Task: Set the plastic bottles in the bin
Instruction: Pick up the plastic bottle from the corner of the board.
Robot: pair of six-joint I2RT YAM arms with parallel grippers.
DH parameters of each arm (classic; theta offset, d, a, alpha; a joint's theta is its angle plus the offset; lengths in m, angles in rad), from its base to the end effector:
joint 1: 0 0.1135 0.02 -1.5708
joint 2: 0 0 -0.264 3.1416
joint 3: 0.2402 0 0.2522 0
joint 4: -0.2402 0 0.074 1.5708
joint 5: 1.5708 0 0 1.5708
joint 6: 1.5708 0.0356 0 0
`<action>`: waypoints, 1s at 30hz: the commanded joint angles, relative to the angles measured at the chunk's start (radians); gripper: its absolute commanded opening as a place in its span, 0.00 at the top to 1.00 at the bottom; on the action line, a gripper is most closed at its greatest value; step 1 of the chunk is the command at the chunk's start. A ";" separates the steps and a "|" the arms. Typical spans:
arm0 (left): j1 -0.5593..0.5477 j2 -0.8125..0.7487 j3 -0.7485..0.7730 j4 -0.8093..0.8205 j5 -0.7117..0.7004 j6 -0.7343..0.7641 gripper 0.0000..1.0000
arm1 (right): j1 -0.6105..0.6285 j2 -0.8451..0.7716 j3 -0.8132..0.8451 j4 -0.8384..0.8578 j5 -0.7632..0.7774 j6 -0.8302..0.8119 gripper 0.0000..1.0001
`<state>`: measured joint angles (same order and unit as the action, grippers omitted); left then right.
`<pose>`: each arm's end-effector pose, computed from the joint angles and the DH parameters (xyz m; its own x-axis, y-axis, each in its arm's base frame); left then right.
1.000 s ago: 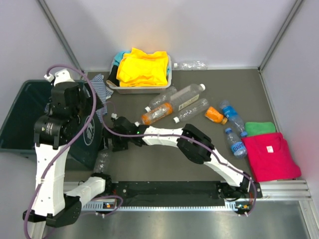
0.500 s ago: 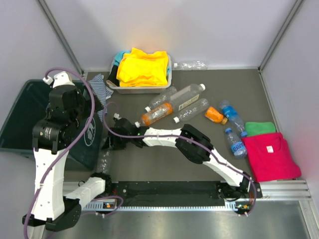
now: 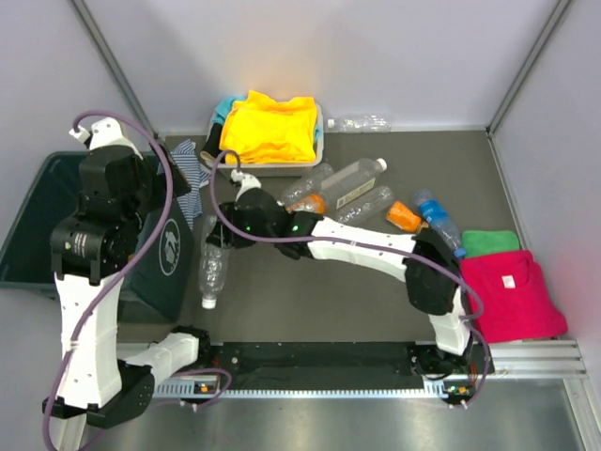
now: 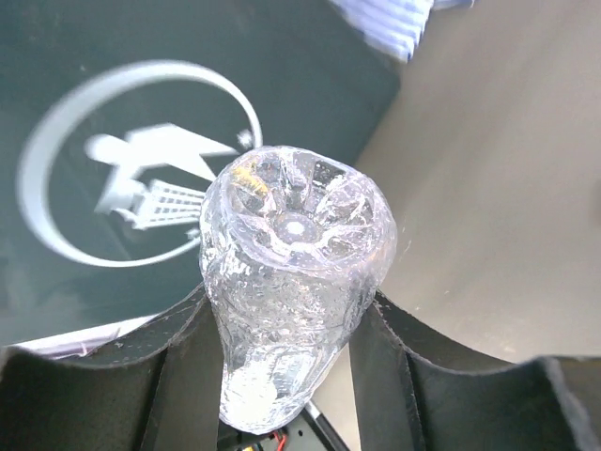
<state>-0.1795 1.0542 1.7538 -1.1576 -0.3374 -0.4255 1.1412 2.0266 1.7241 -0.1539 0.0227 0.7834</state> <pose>0.1348 -0.0125 0.4991 -0.3452 -0.3332 -0.8774 -0.2922 0.9265 -0.2369 0.2033 0.4418 0.2865 -0.7655 0.0230 -0.6431 -0.5084 0.5909 0.6264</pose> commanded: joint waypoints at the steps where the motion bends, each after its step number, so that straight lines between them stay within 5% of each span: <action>1: -0.002 0.032 0.099 0.050 -0.040 0.028 0.01 | -0.049 -0.132 -0.015 -0.044 0.040 -0.073 0.78; 8: -0.002 0.043 0.021 0.160 0.377 0.091 0.01 | -0.138 -0.334 -0.047 -0.091 0.025 -0.142 0.78; 16: -0.003 -0.005 -0.238 0.397 0.829 0.085 0.01 | -0.236 -0.427 -0.008 -0.082 -0.144 -0.173 0.75; 24: -0.005 0.027 -0.381 0.570 1.020 0.053 0.02 | -0.274 -0.398 0.054 -0.009 -0.404 -0.073 0.69; 30: -0.005 0.066 -0.392 0.529 0.994 0.073 0.29 | -0.322 -0.361 0.058 0.034 -0.466 0.010 0.61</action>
<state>-0.1844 1.0966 1.3911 -0.6765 0.6373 -0.3714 0.8429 1.6562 1.7172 -0.2451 -0.3145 0.7010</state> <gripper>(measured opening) 0.805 0.473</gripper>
